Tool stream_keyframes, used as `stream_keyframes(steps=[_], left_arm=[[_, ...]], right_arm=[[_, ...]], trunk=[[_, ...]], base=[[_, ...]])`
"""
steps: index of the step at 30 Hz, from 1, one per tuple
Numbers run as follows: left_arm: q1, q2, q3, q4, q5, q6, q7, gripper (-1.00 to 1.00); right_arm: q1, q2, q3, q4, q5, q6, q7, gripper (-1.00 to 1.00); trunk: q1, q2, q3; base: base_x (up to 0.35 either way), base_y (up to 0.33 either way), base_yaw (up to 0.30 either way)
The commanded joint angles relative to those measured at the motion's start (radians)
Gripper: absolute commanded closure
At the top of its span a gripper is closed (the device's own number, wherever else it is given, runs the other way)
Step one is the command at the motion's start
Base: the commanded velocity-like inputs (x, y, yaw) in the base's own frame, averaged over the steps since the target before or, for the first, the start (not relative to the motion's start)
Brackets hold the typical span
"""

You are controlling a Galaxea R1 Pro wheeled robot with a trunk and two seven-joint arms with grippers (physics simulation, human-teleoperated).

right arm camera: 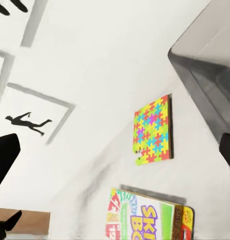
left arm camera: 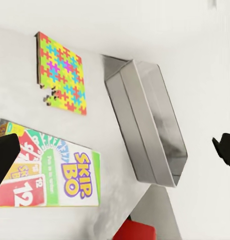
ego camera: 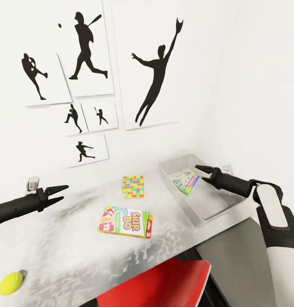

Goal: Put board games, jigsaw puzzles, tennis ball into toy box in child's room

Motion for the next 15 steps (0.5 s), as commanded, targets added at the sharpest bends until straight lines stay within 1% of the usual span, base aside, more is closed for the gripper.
stream_keyframes(steps=[1, 2, 3, 5, 6, 7, 9, 10, 12, 13, 15], left_arm=[[0.0, 0.004, 0.001, 0.0, -0.01, 0.004, -0.017, -1.0], [0.003, 0.01, 0.001, 0.0, -0.012, 0.004, -0.033, -1.0], [0.004, 0.013, 0.001, 0.0, -0.013, 0.004, -0.041, -1.0], [0.011, 0.027, 0.001, 0.001, -0.016, 0.004, -0.071, -1.0], [0.015, 0.031, 0.001, 0.002, -0.017, 0.004, -0.078, -1.0], [0.03, 0.043, 0.001, 0.005, -0.019, 0.004, -0.093, -1.0], [0.048, 0.054, 0.001, 0.007, -0.02, 0.004, -0.108, -1.0], [0.066, 0.065, 0.001, 0.008, -0.021, 0.004, -0.124, -1.0], [0.099, 0.082, 0.003, 0.01, -0.022, 0.004, -0.172, -1.0], [0.107, 0.087, 0.004, 0.011, -0.022, 0.004, -0.188, -1.0], [0.144, 0.104, 0.008, 0.015, -0.023, 0.003, -0.263, -1.0]], right_arm=[[0.027, 0.001, -0.001, -0.033, -0.003, 0.005, 0.011, -1.0], [0.08, 0.002, 0.0, -0.09, -0.023, 0.005, 0.015, -1.0], [0.106, 0.003, 0.0, -0.116, -0.031, 0.005, 0.019, -1.0], [0.201, 0.007, -0.002, -0.188, -0.05, 0.005, 0.052, -1.0], [0.22, 0.008, -0.002, -0.2, -0.053, 0.005, 0.068, -1.0], [0.257, 0.01, -0.003, -0.217, -0.056, 0.005, 0.115, -1.0], [0.285, 0.011, -0.004, -0.228, -0.058, 0.005, 0.166, -1.0], [0.309, 0.011, -0.004, -0.236, -0.057, 0.005, 0.222, -1.0], [0.361, 0.011, -0.007, -0.244, -0.055, 0.005, 0.331, -1.0], [0.377, 0.011, -0.009, -0.245, -0.054, 0.005, 0.356, -1.0], [0.454, 0.009, -0.025, -0.247, -0.053, -0.027, 0.453, -1.0]], trunk=[[0.001, -0.002, 0.0], [0.001, -0.002, 0.001], [0.001, -0.002, 0.003], [0.001, -0.002, 0.006], [0.001, -0.002, 0.008], [0.001, -0.002, 0.01], [0.001, -0.002, 0.013], [0.001, -0.002, 0.015], [0.001, -0.002, 0.018], [0.001, -0.002, 0.02], [0.001, -0.002, 0.023]], base=[[-0.022, 0.0, -0.028], [-0.014, 0.0, -0.018], [-0.011, 0.0, -0.014], [-0.006, 0.0, -0.008], [-0.004, 0.0, -0.005], [-0.002, 0.0, -0.003], [-0.002, 0.0, -0.002], [-0.001, 0.0, -0.001], [0.0, 0.0, 0.0], [0.0, 0.0, 0.0], [0.0, 0.0, 0.0]])
